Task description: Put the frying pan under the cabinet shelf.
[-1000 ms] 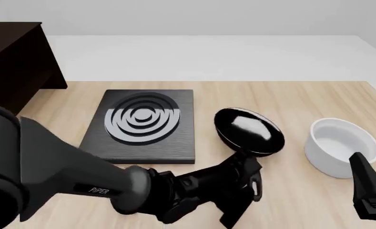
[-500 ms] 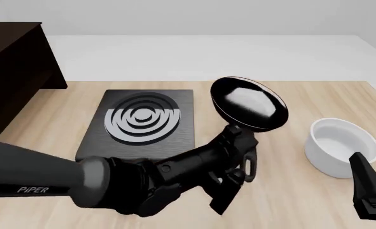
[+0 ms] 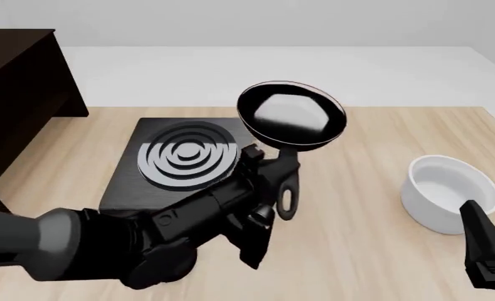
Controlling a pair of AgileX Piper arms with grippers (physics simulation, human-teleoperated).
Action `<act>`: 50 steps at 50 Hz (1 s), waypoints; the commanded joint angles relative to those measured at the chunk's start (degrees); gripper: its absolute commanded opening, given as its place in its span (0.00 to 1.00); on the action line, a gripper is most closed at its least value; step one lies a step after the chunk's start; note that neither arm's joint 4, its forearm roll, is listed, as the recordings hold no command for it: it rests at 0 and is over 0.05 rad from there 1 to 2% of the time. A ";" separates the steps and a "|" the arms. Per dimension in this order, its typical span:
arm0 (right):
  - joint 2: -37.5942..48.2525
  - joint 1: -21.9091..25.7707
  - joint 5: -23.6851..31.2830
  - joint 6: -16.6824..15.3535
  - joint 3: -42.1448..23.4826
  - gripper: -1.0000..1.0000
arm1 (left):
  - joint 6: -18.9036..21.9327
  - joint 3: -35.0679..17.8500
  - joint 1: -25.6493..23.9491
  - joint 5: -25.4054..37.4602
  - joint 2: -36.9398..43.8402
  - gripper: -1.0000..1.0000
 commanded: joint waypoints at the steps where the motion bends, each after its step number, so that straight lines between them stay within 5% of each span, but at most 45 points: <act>1: 0.01 -0.01 0.00 -0.01 0.00 1.00 | -1.37 4.98 4.23 -6.15 -3.90 0.00; 22: 0.00 -0.01 0.00 0.00 0.00 1.00 | -6.25 18.20 15.99 -21.73 -4.48 0.00; 50: 0.00 0.00 0.00 0.01 0.00 1.00 | -14.17 25.17 27.55 -22.10 -12.54 0.00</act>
